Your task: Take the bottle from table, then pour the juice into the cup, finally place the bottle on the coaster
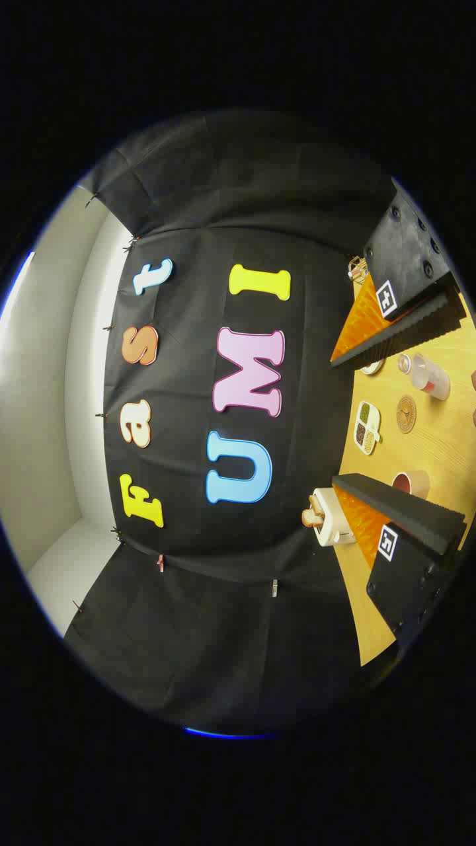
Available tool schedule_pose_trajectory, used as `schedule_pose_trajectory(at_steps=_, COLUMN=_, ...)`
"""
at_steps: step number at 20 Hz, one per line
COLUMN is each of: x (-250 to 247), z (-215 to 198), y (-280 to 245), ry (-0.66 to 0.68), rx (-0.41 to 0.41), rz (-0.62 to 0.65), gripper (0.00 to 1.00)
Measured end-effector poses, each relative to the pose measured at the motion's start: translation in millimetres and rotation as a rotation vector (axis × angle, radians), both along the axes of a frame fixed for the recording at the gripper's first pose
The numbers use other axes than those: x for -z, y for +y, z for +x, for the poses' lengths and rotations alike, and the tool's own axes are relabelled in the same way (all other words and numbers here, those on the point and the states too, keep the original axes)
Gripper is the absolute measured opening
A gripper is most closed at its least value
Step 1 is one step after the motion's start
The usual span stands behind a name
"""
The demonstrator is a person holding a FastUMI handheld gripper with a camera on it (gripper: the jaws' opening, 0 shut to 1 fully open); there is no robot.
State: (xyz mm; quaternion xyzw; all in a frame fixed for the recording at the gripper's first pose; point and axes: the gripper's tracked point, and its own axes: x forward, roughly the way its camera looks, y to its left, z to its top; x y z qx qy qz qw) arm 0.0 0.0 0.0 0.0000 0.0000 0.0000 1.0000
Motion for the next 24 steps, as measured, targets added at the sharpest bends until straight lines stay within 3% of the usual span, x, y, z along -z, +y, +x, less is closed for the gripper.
schedule_pose_trajectory(at_steps=10, x=21.6, z=4.6, y=-20.5, ry=0.062, rx=0.091, rz=0.018, gripper=0.97)
schedule_pose_trajectory(at_steps=24, x=42.8, z=7.5, y=-22.5, ry=0.115, rx=0.145, rz=0.023, gripper=0.97)
